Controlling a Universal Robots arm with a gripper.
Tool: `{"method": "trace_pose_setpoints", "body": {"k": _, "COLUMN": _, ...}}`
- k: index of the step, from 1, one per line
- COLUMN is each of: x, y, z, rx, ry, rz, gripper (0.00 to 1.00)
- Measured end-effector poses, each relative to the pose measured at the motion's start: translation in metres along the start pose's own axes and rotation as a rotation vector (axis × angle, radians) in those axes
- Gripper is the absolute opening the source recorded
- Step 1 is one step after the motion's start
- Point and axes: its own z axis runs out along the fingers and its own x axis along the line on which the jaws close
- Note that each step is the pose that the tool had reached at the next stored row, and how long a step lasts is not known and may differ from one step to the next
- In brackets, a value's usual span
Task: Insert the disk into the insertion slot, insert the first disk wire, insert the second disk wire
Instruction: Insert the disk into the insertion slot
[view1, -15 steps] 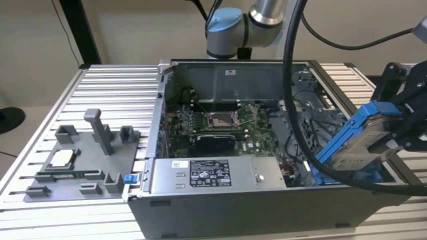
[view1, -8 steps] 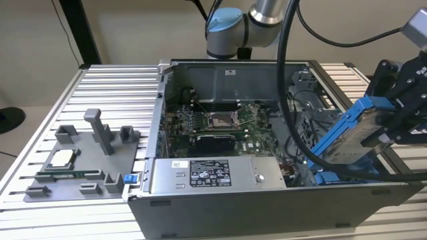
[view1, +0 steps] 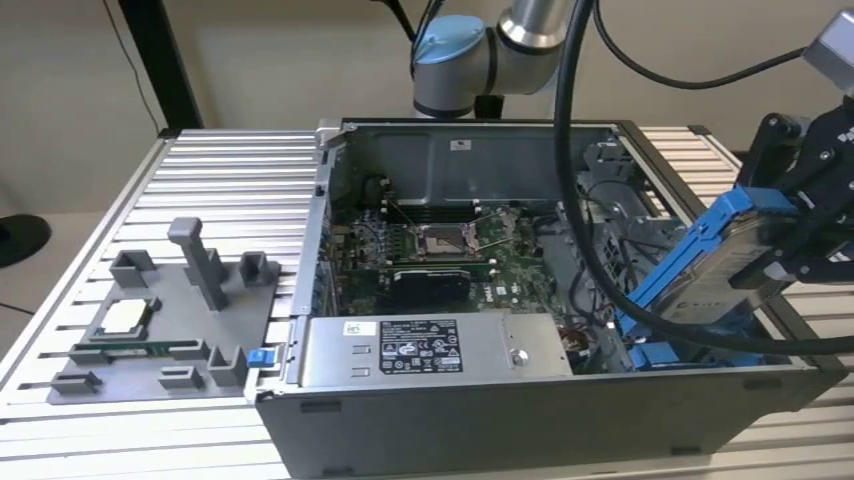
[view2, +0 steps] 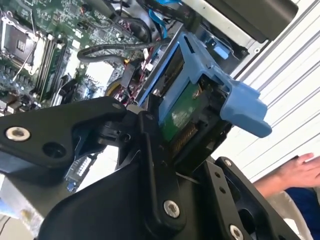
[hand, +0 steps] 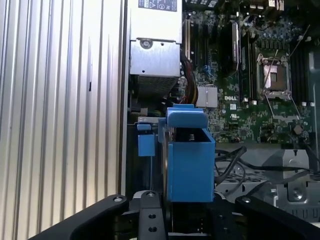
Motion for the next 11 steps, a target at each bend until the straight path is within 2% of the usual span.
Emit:
{"method": "trace_pose_setpoints", "body": {"k": 1, "x": 0.0, "y": 0.0004, "z": 0.0002, "rx": 0.0121, "ry": 0.0003, "rz": -0.002, "gripper": 0.0}}
{"method": "trace_pose_setpoints", "body": {"k": 2, "x": 0.0001, "y": 0.0014, "z": 0.0009, "rx": 0.0186, "ry": 0.0008, "rz": -0.003, "gripper": 0.0}}
{"method": "trace_pose_setpoints", "body": {"k": 7, "x": 0.0005, "y": 0.0097, "z": 0.0048, "rx": 0.0337, "ry": 0.0028, "rz": 0.0, "gripper": 0.0}}
{"method": "trace_pose_setpoints", "body": {"k": 8, "x": 0.0006, "y": 0.0109, "z": 0.0059, "rx": 0.0398, "ry": 0.0031, "rz": 0.0, "gripper": 0.0}}
{"method": "trace_pose_setpoints", "body": {"k": 11, "x": 0.0009, "y": 0.012, "z": 0.008, "rx": 0.0663, "ry": 0.0035, "rz": -0.002, "gripper": 0.0}}
